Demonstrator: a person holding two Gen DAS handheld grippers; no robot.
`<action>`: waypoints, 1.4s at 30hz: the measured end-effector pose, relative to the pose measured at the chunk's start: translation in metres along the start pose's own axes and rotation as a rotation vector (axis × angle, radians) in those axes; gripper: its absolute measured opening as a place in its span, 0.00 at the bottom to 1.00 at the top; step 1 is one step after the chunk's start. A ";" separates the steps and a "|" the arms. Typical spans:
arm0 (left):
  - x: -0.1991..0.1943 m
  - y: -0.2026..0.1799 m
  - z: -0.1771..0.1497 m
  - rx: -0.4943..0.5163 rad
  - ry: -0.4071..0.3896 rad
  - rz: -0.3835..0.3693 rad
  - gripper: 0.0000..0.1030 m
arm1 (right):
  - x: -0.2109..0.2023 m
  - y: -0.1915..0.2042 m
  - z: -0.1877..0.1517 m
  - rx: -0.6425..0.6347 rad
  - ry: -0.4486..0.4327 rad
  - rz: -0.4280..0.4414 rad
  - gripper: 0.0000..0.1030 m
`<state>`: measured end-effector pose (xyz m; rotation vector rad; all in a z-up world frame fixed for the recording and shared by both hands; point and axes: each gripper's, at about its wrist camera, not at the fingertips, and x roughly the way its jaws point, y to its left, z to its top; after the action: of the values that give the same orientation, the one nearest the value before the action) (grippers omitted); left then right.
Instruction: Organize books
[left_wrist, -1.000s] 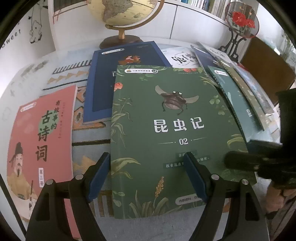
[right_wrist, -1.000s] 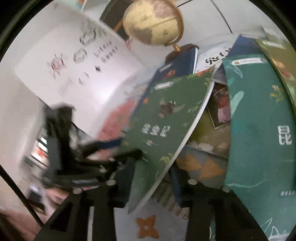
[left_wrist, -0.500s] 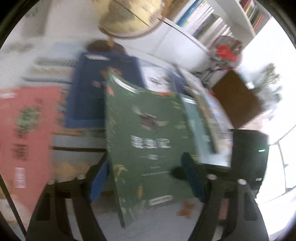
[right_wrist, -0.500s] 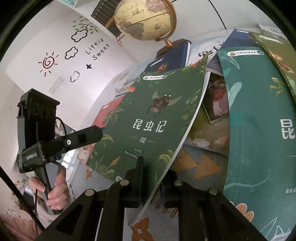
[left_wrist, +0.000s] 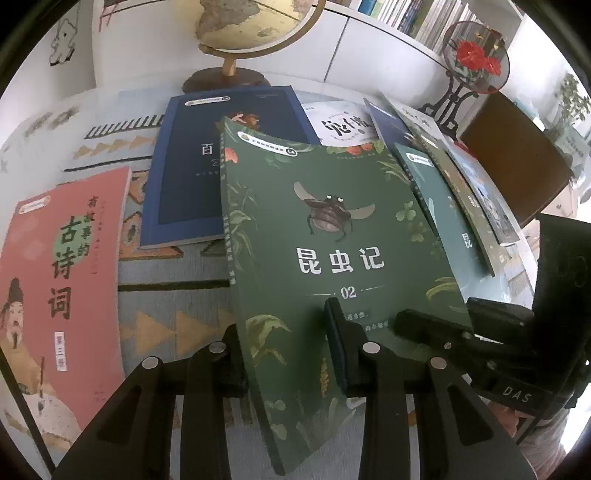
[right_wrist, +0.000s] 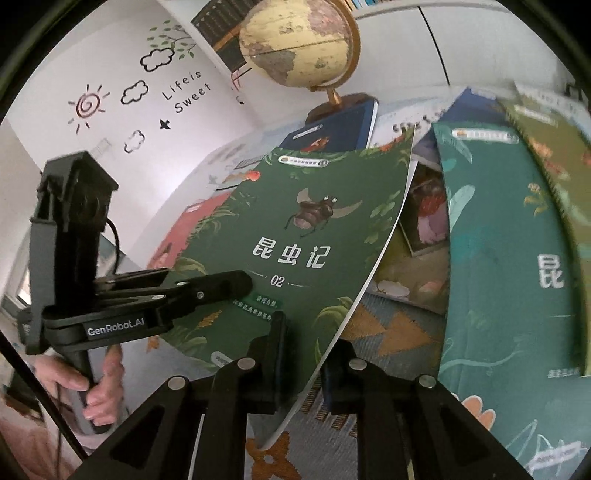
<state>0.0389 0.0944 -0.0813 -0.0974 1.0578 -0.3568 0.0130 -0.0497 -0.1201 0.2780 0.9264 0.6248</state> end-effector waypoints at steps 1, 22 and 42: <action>-0.001 0.001 -0.001 0.001 0.001 0.008 0.29 | -0.001 -0.001 0.001 0.000 -0.003 -0.003 0.15; -0.029 -0.007 -0.008 0.085 -0.070 0.172 0.28 | -0.015 0.041 0.001 -0.187 -0.087 -0.111 0.15; -0.126 0.106 -0.007 -0.046 -0.211 0.278 0.28 | 0.029 0.164 0.058 -0.165 -0.094 0.005 0.15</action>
<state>0.0030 0.2366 -0.0063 -0.0280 0.8564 -0.0686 0.0108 0.0997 -0.0266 0.1610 0.7790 0.6825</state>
